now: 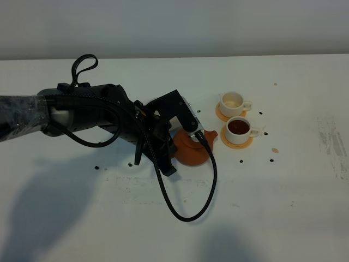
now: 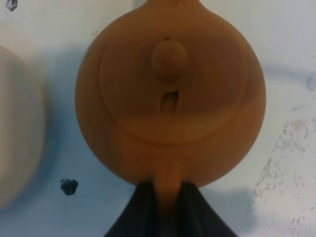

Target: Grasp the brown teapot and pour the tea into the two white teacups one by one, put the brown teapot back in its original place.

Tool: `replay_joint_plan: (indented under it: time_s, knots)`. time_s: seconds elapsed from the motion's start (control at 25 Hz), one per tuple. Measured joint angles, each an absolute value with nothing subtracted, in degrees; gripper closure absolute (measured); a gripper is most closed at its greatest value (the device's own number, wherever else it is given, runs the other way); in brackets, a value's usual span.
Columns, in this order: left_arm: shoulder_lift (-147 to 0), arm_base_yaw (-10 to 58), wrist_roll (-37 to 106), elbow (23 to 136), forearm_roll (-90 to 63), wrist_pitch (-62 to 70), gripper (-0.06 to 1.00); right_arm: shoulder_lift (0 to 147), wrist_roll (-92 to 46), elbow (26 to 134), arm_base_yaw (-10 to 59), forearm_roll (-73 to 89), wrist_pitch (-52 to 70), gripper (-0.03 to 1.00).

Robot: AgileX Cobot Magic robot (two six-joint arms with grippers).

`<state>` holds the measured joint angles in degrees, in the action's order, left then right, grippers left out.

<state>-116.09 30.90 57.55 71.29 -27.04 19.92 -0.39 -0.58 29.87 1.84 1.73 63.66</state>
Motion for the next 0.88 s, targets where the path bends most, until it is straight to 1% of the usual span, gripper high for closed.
replay_joint_plan:
  time_s: [0.24, 0.48, 0.68, 0.88]
  knots:
    - [-115.74, 30.90, 57.55, 71.29, -27.09, 19.92, 0.86, -0.39, -0.58, 29.87, 1.84, 1.73, 63.66, 0.48]
    - [-111.94, 30.40, 59.89, 71.70, -27.03, 20.01, 0.86, -0.39, -0.58, 29.87, 1.84, 1.73, 63.66, 0.48]
    - [-111.31, 29.86, 60.52, 75.36, -26.62, 20.40, 0.86, -0.39, -0.58, 29.87, 1.84, 1.73, 63.66, 0.48]
    - [-112.69, 29.10, 61.57, 81.50, -26.23, 20.94, 0.86, -0.39, -0.58, 29.87, 1.84, 1.73, 63.66, 0.48]
